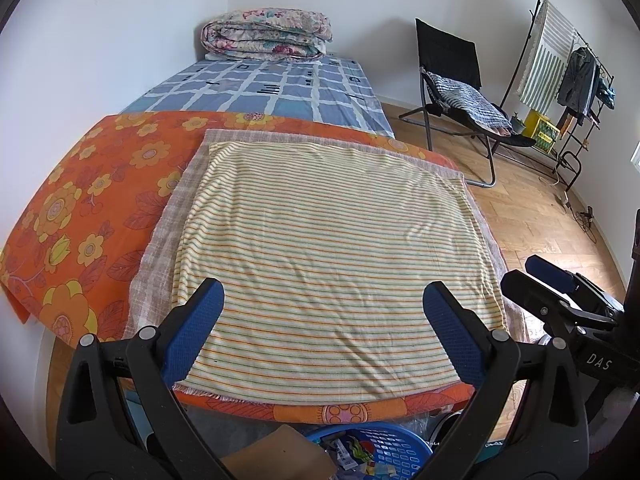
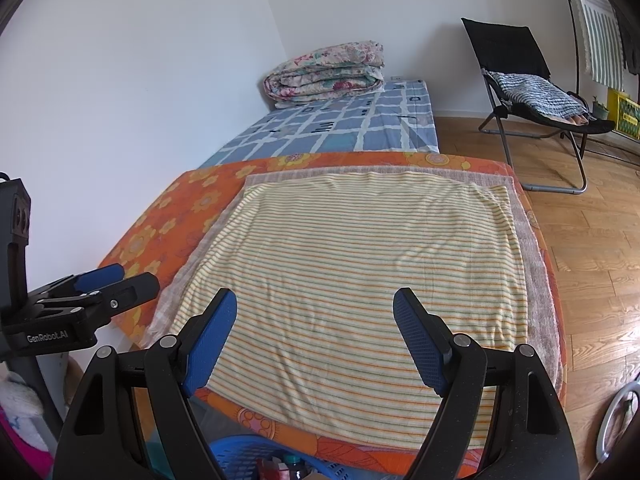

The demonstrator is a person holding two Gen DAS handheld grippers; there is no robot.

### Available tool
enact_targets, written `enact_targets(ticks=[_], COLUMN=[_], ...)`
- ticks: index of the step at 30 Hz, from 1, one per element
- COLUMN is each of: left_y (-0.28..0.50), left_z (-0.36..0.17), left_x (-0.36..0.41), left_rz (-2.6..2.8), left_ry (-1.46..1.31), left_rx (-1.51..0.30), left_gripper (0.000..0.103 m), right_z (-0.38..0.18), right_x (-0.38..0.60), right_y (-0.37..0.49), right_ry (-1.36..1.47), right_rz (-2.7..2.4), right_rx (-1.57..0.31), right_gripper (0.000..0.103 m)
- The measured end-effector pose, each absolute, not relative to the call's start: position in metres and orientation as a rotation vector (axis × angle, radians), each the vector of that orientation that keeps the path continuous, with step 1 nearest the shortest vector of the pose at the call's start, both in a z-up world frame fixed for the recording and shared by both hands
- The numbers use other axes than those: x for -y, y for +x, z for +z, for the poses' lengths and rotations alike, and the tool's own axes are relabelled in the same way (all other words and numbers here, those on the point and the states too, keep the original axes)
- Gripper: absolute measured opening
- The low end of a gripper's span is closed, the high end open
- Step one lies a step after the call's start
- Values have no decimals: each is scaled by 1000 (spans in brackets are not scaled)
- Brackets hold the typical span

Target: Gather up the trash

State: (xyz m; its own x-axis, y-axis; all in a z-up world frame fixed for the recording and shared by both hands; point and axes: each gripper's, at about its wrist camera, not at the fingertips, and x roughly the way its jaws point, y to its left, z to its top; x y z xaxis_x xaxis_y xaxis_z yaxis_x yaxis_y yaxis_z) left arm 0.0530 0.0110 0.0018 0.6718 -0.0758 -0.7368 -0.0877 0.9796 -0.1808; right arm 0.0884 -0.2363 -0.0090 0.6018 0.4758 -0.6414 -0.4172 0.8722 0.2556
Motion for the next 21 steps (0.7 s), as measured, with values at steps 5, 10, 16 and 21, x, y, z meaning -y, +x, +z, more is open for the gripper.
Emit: enact_targets(ticks=[5, 10, 16, 21], left_y=[54, 55, 53, 55], left_z=[4, 14, 14, 9], left_x=[-12, -12, -12, -10], left_rz=[4, -7, 32, 25], left_ry=[-210, -219, -192, -185], left_rx=[-833, -820, -827, -836], left_gripper=[101, 101, 101, 101], right_z=[-9, -9, -10, -10], right_x=[236, 235, 236, 235], right_y=[88, 88, 87, 85], right_ry=[79, 82, 78, 61], right_rz=[519, 518, 524, 532], right_rx=[-767, -767, -763, -759], right_gripper=[80, 80, 80, 80])
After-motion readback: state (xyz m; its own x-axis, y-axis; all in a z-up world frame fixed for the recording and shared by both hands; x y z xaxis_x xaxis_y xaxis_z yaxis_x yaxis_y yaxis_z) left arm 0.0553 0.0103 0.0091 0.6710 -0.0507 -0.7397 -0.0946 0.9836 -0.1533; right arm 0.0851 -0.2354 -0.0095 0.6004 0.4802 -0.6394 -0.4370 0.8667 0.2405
